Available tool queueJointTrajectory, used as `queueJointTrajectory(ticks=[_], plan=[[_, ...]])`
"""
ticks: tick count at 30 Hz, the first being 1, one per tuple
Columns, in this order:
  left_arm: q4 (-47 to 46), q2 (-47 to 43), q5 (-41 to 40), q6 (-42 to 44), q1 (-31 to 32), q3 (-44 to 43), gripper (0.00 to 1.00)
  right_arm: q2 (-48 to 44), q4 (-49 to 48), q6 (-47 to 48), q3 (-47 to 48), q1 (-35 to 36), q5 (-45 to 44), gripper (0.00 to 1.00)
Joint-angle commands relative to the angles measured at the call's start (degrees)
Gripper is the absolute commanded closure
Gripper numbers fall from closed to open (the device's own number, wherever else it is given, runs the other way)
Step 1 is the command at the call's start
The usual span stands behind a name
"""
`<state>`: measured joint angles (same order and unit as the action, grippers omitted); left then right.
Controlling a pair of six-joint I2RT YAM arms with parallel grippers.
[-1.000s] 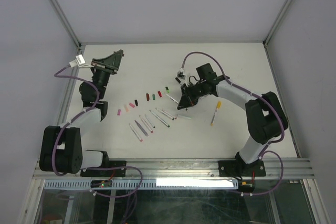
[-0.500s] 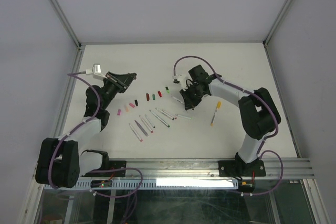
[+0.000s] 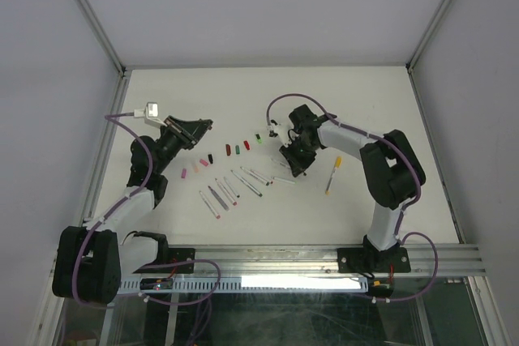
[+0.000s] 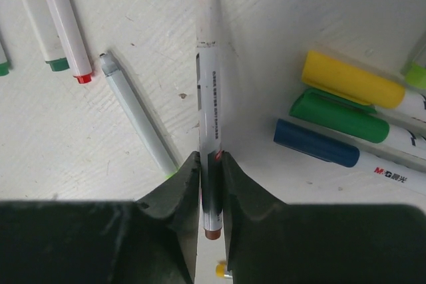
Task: Open the pen caps
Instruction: Place the pen at the center of the board.
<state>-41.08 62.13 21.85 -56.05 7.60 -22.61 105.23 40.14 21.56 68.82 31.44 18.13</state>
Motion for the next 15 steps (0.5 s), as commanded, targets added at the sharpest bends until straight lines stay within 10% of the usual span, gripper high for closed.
queueJointTrajectory(ticks=[1,15], plan=[[-1.3,-0.8,1.8,0.7,1.6,-0.2,0.96,1.2,1.5,1.0,2.5,0.3,-1.6,0.78],[0.5,9.8,-5.3,2.8,12.6,-4.7,0.93,-1.2,0.6,0.4,2.8,-0.1,0.2,0.65]])
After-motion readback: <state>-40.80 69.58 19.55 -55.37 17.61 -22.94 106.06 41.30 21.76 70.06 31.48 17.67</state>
